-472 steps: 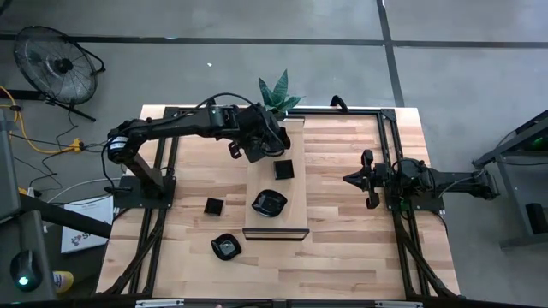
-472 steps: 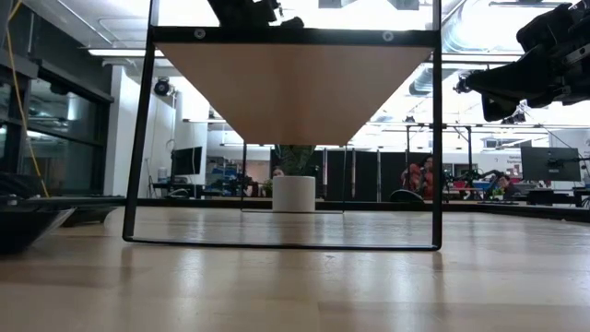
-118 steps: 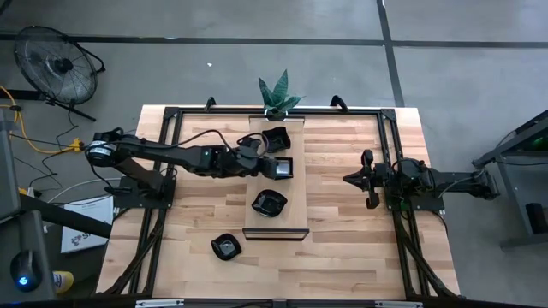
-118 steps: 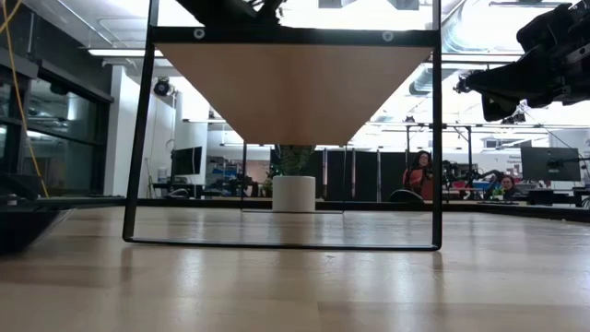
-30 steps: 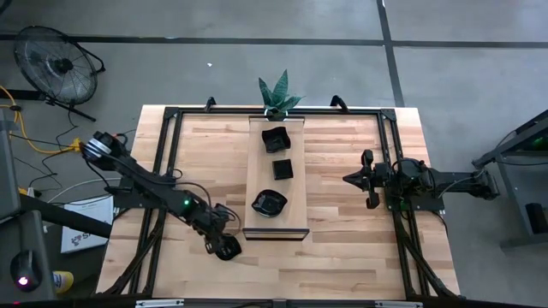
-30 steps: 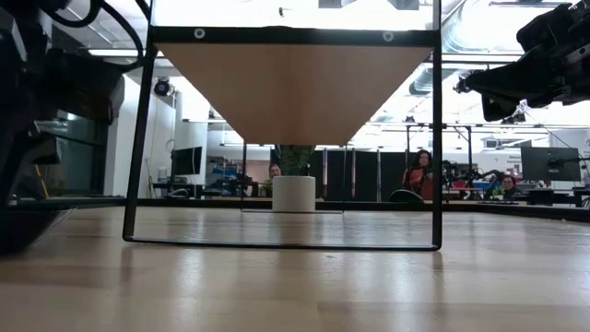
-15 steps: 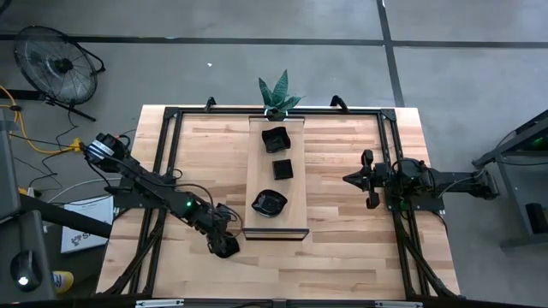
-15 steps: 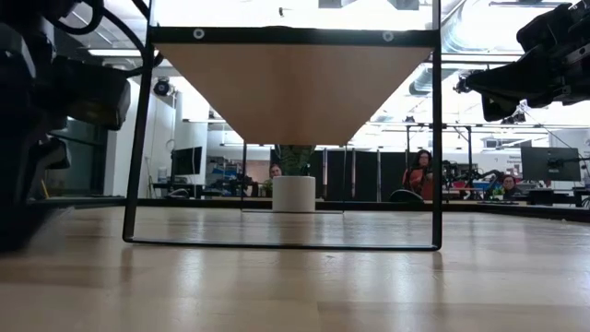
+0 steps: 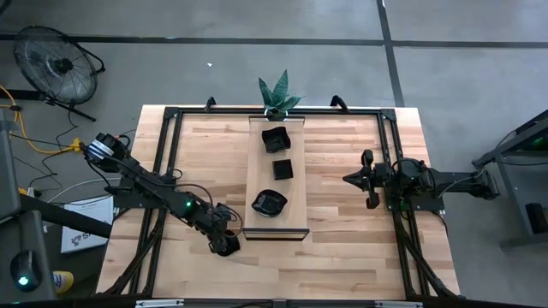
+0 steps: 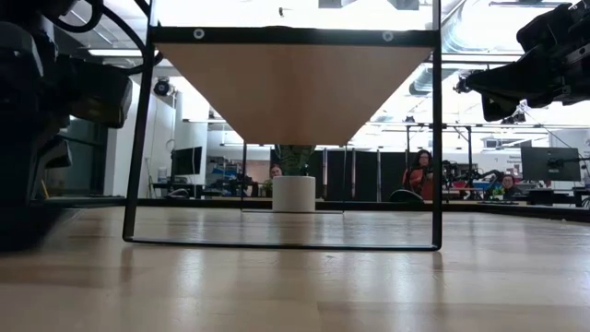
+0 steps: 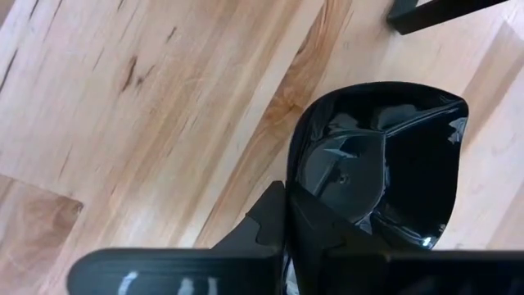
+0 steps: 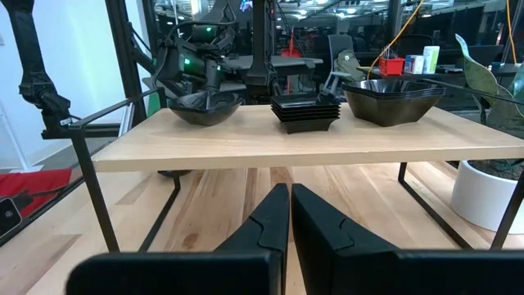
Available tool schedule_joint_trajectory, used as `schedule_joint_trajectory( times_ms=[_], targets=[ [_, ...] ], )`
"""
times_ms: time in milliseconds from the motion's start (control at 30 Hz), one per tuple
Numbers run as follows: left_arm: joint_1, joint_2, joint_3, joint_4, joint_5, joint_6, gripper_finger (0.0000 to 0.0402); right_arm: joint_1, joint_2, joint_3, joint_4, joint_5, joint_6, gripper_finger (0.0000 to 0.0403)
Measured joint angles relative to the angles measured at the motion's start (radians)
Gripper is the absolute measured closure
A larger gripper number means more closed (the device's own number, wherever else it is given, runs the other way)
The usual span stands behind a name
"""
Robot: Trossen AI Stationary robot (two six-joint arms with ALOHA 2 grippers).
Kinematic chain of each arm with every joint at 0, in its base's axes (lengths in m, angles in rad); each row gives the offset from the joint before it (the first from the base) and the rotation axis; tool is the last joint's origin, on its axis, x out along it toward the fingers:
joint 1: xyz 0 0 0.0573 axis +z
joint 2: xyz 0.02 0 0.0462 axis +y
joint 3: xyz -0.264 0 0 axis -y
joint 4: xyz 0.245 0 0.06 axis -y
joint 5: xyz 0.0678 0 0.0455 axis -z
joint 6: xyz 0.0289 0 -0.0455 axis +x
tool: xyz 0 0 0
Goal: Pick & Place Mini shaped plates
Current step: Stack the black leaf shaped plate on top of the black leaf shaped plate on the shelf
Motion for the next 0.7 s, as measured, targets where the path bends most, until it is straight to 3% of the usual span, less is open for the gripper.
schedule_joint_trajectory(
  times_ms=[700],
  targets=[
    [0.0,-0.026,0.0,-0.013,-0.01,-0.006,0.0401,0.0,0.0,0.0,0.0,0.0,0.0,0.0391]
  ],
)
